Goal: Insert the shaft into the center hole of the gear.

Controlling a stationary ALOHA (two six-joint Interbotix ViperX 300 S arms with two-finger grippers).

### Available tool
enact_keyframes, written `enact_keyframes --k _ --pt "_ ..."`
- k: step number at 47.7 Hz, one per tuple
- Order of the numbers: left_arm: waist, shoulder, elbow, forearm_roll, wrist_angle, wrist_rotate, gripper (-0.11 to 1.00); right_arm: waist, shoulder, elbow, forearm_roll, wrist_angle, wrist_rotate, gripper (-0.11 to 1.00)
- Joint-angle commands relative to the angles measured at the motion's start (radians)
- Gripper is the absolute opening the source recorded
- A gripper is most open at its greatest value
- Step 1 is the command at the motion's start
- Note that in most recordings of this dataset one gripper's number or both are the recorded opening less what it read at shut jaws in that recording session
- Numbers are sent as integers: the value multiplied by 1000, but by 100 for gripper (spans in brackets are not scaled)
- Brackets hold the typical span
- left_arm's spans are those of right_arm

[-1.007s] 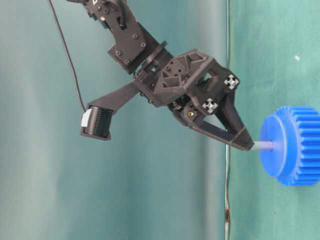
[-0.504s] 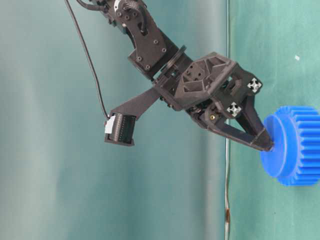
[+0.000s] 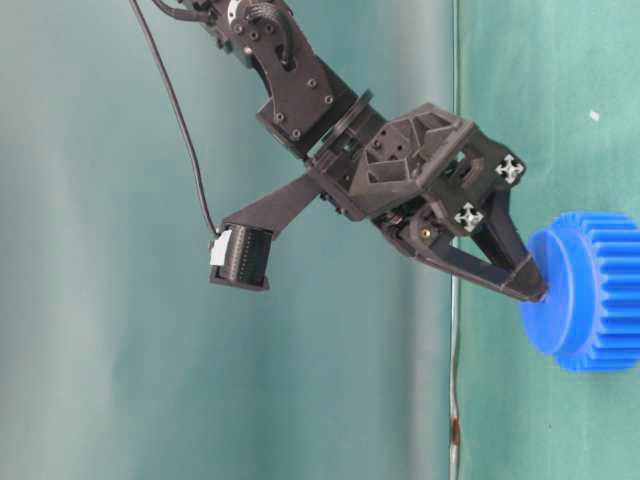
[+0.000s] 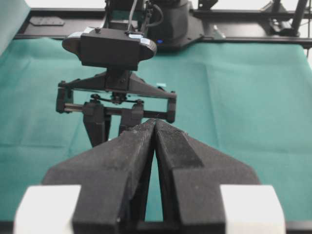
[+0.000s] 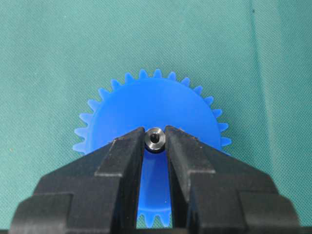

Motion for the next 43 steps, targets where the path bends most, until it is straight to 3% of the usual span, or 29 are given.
enact_keyframes --k 1,10,14,20,43 --pt "3 6 -25 2 -8 2 2 -2 -15 -17 0 -2 3 22" --pt "3 5 -25 2 -8 2 2 -5 -41 -20 -2 -21 3 78" --pt "3 3 -25 2 -8 0 2 -9 -81 -12 -3 -28 0 95" --pt "3 2 -26 2 -3 0 2 -18 -147 5 -9 -26 -3 89" --pt "3 0 -26 2 0 0 2 -25 -423 164 -26 -57 -5 91"
